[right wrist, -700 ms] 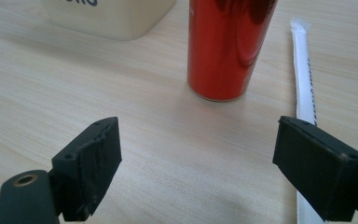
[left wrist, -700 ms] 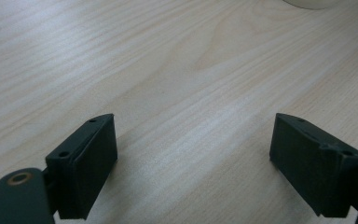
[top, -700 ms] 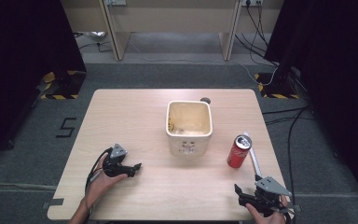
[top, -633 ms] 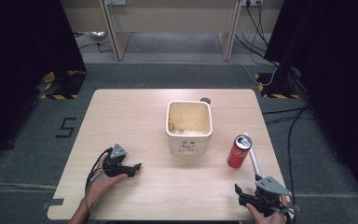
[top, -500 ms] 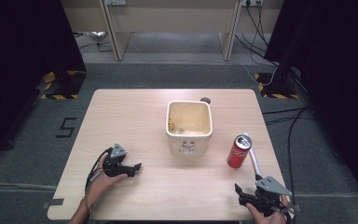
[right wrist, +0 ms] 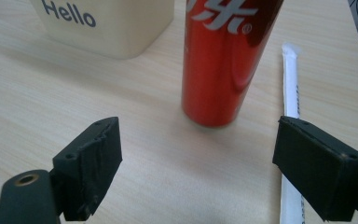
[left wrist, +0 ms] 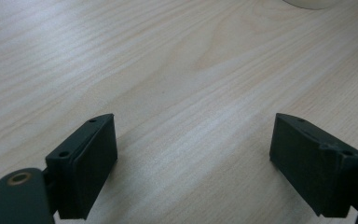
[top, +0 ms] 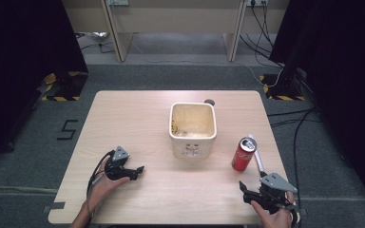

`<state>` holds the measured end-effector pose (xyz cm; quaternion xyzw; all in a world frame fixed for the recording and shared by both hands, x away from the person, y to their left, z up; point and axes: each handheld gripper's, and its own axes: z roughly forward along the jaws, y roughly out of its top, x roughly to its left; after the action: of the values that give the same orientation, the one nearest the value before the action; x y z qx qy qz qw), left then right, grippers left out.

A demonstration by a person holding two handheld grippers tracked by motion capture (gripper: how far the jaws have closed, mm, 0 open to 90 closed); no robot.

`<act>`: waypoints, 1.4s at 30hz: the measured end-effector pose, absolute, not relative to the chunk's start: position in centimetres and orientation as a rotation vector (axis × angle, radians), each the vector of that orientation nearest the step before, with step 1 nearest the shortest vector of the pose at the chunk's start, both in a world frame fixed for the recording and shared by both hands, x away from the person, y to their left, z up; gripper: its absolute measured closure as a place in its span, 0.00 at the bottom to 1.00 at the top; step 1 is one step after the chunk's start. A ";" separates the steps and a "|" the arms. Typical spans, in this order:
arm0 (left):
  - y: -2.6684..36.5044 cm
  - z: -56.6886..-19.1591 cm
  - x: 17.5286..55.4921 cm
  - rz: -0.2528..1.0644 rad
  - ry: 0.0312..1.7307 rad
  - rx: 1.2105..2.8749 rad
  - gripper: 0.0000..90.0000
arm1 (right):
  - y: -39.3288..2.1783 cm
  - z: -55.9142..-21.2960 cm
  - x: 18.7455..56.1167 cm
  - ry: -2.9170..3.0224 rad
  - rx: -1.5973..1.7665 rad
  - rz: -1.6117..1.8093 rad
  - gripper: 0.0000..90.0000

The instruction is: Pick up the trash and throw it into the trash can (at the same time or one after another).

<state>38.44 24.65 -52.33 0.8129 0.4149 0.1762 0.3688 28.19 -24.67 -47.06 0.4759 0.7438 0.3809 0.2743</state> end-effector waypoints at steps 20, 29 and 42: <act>24.7 -52.3 38.4 0.452 1.064 2.088 0.16 | -24.0 -44.7 31.0 1.955 1.265 1.036 0.18; 24.7 -52.3 38.4 0.452 1.065 2.085 0.16 | -23.9 -44.3 32.7 1.936 1.278 1.041 0.19; 24.7 -52.3 38.4 0.452 1.064 2.086 0.16 | -23.8 -44.8 34.8 1.954 1.299 1.026 0.23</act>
<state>38.45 24.66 -52.34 0.8128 0.4145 0.1760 0.3694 34.79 -23.84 -44.76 0.4859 0.7312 0.3839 0.2863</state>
